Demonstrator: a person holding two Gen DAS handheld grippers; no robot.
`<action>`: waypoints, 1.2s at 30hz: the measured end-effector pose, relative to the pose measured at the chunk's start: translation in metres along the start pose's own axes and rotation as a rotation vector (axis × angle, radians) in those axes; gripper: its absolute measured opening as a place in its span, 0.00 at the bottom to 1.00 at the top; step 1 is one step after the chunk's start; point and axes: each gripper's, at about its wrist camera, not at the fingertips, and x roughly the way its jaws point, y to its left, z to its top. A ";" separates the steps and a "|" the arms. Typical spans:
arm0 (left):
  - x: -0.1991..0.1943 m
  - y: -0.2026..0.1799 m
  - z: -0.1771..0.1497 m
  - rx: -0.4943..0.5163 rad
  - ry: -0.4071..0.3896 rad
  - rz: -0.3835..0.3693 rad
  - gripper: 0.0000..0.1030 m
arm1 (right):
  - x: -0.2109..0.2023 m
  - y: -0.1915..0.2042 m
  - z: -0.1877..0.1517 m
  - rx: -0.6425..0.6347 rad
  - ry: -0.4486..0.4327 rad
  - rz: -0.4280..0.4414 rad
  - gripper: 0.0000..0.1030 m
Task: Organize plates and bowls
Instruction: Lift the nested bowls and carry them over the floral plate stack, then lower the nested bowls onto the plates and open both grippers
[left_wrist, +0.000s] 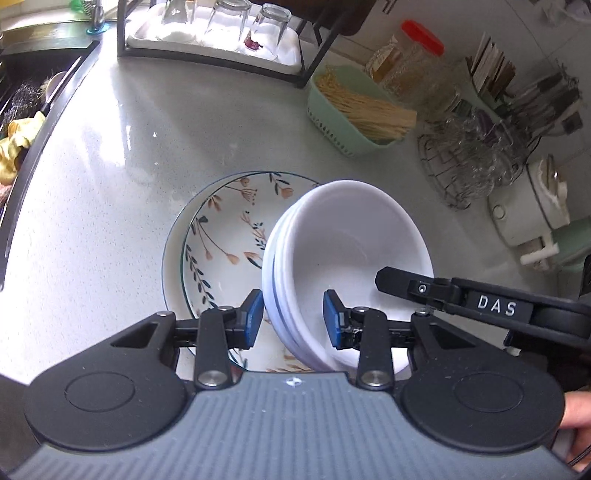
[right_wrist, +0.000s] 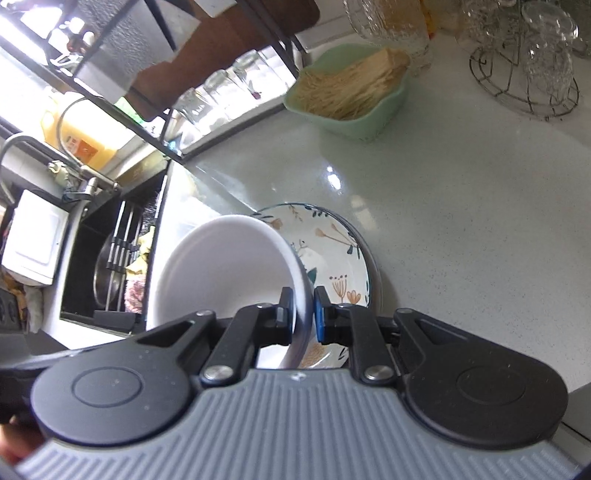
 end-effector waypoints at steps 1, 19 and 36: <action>0.004 0.002 0.000 0.008 0.004 0.001 0.38 | 0.004 -0.003 0.000 0.028 0.004 -0.005 0.15; 0.030 0.021 0.016 0.015 0.039 -0.036 0.39 | 0.032 0.002 0.004 0.070 0.062 -0.102 0.15; -0.016 0.025 0.016 -0.041 -0.040 0.020 0.43 | -0.012 0.011 0.011 -0.048 -0.006 -0.056 0.15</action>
